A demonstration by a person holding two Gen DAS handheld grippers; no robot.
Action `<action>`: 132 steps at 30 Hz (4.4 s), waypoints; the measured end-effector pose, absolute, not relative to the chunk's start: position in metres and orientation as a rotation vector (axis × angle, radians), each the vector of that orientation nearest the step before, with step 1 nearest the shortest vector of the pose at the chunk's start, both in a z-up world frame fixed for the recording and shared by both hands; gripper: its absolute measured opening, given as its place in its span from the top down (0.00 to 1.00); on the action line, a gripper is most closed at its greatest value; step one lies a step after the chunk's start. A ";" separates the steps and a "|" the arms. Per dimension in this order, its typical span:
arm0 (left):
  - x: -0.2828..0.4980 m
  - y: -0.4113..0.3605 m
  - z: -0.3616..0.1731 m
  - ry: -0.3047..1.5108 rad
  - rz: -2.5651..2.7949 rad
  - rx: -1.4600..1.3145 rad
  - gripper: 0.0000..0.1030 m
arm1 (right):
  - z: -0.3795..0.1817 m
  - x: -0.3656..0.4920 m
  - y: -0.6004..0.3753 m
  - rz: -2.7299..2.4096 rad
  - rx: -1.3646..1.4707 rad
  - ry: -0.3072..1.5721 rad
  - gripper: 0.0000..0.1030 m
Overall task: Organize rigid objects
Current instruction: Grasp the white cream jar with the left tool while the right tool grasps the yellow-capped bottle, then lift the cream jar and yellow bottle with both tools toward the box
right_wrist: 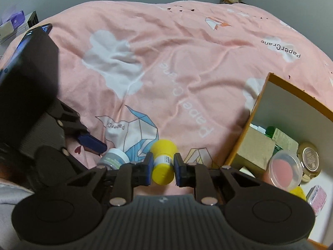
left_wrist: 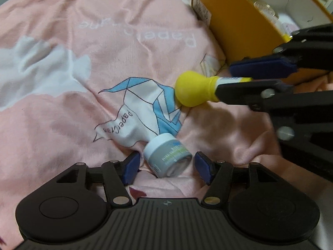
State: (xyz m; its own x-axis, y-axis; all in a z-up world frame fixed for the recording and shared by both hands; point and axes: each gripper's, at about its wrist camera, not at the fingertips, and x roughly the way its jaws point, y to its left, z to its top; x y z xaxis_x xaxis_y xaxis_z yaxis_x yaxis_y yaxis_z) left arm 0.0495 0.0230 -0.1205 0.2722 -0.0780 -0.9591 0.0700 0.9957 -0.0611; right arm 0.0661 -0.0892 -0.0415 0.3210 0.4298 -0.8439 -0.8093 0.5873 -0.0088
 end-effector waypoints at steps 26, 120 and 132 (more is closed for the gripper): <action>0.037 0.037 -0.058 1.036 -0.107 -0.161 0.43 | 0.017 0.063 -0.125 0.833 -0.317 0.800 1.00; 0.048 0.083 -0.086 1.111 -0.064 -0.226 0.43 | -0.137 0.053 -0.037 1.306 -1.945 0.719 0.51; 0.046 0.083 -0.076 1.068 -0.038 -0.236 0.43 | -0.060 0.046 -0.036 1.263 -1.455 0.659 0.51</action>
